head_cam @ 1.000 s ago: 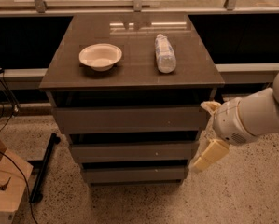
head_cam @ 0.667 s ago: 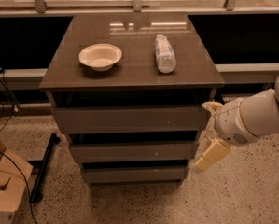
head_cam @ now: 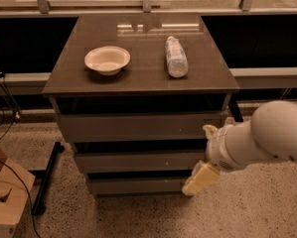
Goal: Open middle drawer
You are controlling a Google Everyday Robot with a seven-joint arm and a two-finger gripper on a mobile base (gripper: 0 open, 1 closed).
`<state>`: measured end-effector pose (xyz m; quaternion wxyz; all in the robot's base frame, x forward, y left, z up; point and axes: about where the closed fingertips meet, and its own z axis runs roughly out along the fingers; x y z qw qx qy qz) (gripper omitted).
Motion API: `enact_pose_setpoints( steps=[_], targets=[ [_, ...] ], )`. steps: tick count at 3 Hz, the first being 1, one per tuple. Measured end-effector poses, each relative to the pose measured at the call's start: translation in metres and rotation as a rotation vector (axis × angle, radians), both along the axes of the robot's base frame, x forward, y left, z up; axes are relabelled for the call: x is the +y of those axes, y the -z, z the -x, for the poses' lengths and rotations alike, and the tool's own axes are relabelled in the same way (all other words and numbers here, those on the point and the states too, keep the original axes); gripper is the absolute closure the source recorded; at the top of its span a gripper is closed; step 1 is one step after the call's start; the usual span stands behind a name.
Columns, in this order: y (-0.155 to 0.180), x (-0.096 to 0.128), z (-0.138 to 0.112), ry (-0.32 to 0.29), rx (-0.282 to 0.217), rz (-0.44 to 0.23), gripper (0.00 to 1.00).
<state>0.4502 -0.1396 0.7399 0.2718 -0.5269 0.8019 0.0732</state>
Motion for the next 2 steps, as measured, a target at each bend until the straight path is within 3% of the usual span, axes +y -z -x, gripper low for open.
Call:
enact_pose_setpoints(
  steps=[1,2],
  targets=[
    [0.041,0.007,-0.013,0.061,-0.027,-0.026,0.00],
    [0.077,0.003,-0.024,0.114,-0.034,-0.097,0.00]
  ],
)
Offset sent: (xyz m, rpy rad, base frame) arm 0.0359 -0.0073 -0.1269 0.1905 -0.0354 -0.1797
